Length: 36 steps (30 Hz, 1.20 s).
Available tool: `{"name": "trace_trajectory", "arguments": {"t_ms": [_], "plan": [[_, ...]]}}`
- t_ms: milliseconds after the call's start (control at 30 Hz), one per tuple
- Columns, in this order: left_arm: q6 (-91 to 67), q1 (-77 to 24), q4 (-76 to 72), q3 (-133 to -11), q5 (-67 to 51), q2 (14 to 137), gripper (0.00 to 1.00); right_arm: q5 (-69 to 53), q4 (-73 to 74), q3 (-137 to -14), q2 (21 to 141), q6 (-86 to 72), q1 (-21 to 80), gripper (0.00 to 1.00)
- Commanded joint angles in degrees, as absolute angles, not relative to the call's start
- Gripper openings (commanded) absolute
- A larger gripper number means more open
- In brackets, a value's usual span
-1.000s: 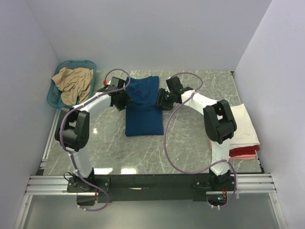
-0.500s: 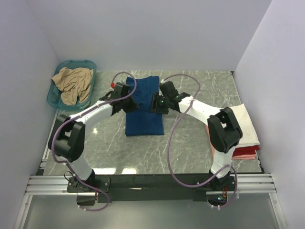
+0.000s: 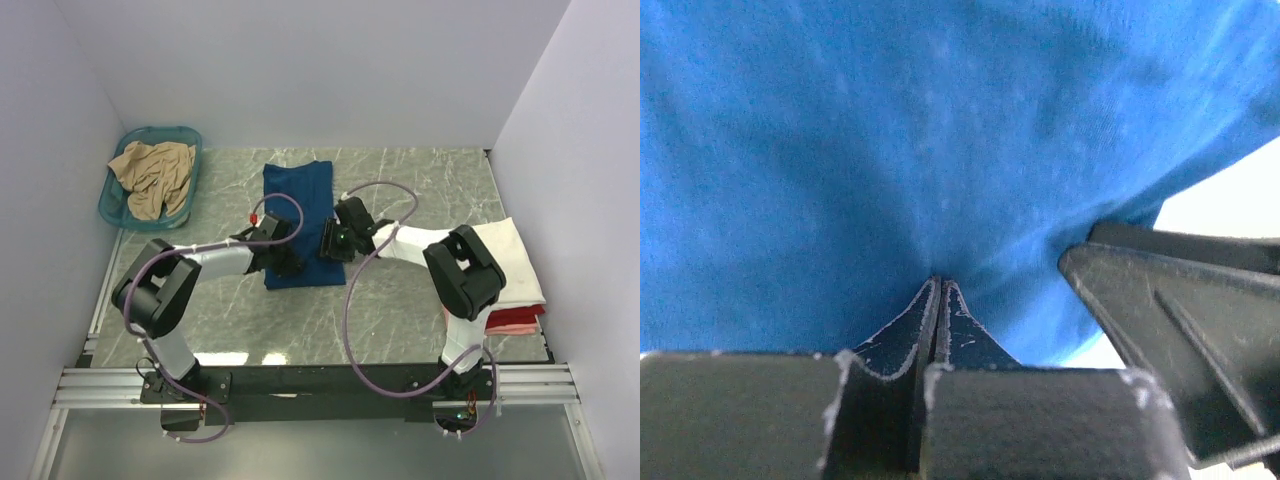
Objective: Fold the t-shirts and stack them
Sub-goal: Fold the tshirt
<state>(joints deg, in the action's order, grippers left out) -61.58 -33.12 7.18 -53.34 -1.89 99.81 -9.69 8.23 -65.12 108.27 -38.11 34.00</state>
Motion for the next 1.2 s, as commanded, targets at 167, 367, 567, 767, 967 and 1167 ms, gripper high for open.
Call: {"name": "trace_trajectory", "arguments": {"t_ms": [167, 367, 567, 767, 967, 1167], "plan": [[-68.11, -40.43, 10.19, -41.06, 3.07, 87.73, 0.01, -8.44, 6.52, -44.49, 98.01, -42.79, 39.45, 0.53], [-73.55, -48.15, 13.08, -32.79, 4.3, 76.92, 0.01, -8.62, 4.83, -33.41, 88.87, -48.24, 47.54, 0.52], [-80.93, -56.59, 17.66, -26.55, 6.06, 65.23, 0.01, -7.47, 7.28, -26.02, 78.06, -53.34, 53.96, 0.52], [-79.02, -57.66, 24.6, -30.05, 9.57, 55.65, 0.12, -4.75, 16.33, -29.17, 67.34, -50.9, 53.79, 0.54], [-65.41, -42.48, 21.98, -38.84, 7.14, 56.42, 0.25, -4.12, 19.08, -38.13, 65.47, -45.28, 46.42, 0.51], [-55.82, -28.4, 17.49, -52.1, 1.33, 71.87, 0.3, -4.75, 17.67, -46.13, 74.69, -40.17, 39.73, 0.42]]}}
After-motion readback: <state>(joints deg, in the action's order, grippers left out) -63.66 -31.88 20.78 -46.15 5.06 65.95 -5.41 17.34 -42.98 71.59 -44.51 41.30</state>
